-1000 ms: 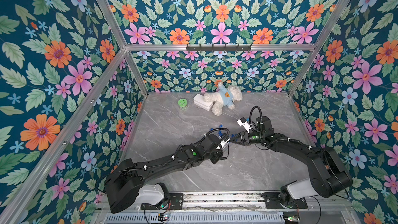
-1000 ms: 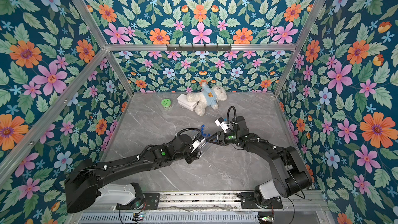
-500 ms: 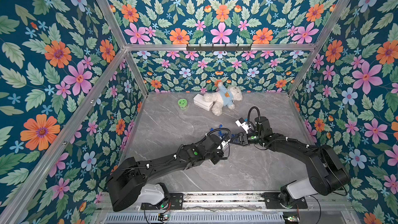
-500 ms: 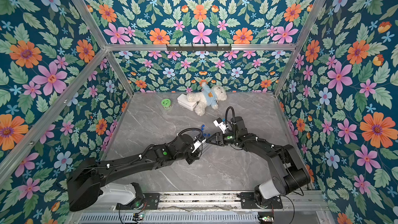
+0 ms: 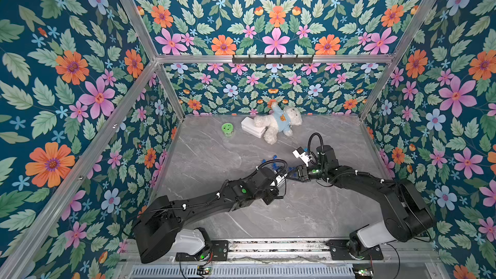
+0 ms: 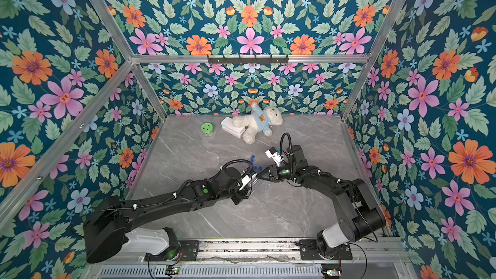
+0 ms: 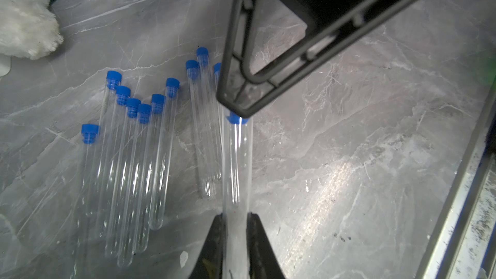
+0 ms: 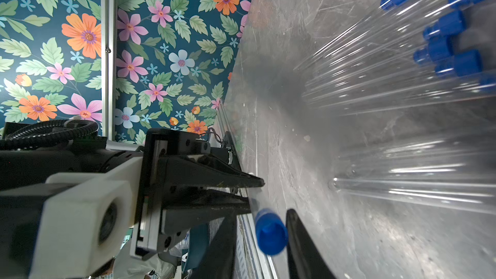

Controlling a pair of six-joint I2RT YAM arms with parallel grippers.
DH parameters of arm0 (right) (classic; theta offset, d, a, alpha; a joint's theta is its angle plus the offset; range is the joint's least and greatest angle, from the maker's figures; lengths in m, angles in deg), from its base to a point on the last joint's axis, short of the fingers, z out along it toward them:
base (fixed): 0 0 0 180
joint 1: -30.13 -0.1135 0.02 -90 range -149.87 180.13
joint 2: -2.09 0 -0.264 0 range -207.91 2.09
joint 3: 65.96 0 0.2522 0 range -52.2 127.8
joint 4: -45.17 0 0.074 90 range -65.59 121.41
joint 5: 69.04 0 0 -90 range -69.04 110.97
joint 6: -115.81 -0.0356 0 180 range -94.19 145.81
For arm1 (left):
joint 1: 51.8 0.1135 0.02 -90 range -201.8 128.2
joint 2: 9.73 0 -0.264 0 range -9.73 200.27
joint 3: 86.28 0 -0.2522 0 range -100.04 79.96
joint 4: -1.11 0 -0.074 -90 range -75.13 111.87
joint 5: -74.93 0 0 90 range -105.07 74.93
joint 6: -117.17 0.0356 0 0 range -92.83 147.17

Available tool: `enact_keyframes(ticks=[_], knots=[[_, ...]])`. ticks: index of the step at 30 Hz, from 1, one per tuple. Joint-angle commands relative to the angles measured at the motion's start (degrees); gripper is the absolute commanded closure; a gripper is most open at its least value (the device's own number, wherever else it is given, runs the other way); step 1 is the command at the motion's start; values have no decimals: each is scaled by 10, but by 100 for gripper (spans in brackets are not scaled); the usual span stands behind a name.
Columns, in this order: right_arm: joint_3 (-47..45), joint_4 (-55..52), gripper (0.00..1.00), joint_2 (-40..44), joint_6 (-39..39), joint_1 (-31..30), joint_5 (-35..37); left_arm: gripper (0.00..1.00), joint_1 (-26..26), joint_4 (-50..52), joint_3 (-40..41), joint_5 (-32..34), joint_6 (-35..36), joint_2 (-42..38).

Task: Remove stoppers from test tubes
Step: Open the stopper on the test tube.

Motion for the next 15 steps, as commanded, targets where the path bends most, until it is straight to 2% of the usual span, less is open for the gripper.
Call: enact_keyframes(ticks=[1, 15], knots=[[6, -2, 69, -1, 14, -1, 0, 98, 0, -13, -2, -3, 7, -1], [12, -21, 81, -5, 24, -1, 6, 98, 0, -13, -2, -2, 7, -2]])
